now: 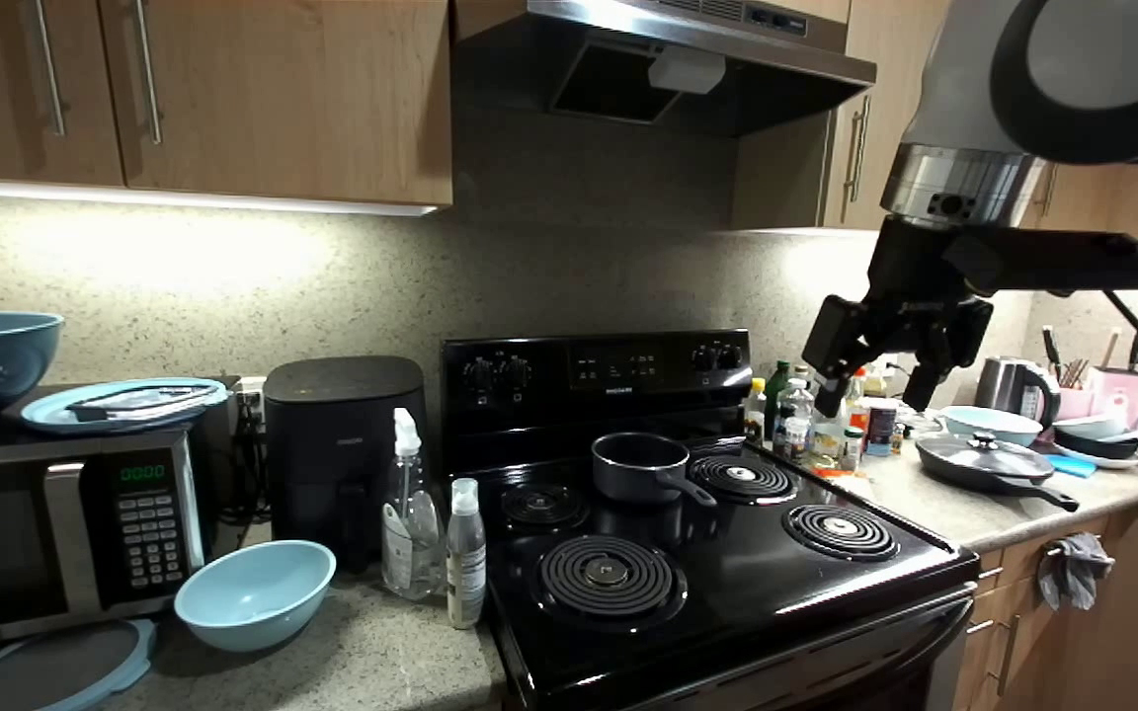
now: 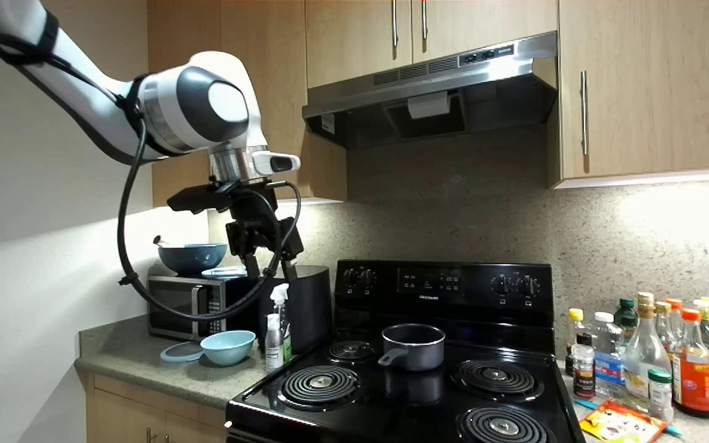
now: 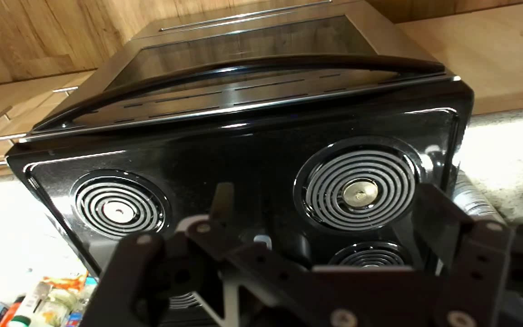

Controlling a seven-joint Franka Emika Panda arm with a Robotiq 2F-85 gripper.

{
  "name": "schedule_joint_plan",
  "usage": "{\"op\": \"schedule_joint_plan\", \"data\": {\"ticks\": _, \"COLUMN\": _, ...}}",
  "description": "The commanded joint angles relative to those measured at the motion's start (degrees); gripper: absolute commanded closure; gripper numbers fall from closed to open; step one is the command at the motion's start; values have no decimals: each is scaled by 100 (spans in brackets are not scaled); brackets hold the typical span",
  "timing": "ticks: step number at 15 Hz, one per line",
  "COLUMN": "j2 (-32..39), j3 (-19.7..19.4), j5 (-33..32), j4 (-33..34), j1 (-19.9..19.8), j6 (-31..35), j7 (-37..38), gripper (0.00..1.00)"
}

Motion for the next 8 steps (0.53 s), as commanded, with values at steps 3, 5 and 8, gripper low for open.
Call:
{"op": "schedule_joint_plan", "data": {"ticks": 3, "j2": 381, "j3": -138, "j5": -123, "j4": 230, "j1": 40, "j6": -28, "j7": 29, "gripper": 0}}
{"op": "schedule_joint_plan", "data": {"ticks": 5, "j2": 475, "j3": -134, "j5": -136, "j4": 289, "j1": 53, "j6": 35, "j7": 16, "gripper": 0}}
{"op": "schedule_joint_plan", "data": {"ticks": 8, "j2": 899, "j3": -231, "j5": 65, "j4": 526, "j1": -37, "j6": 1014, "j7": 377, "gripper": 0}}
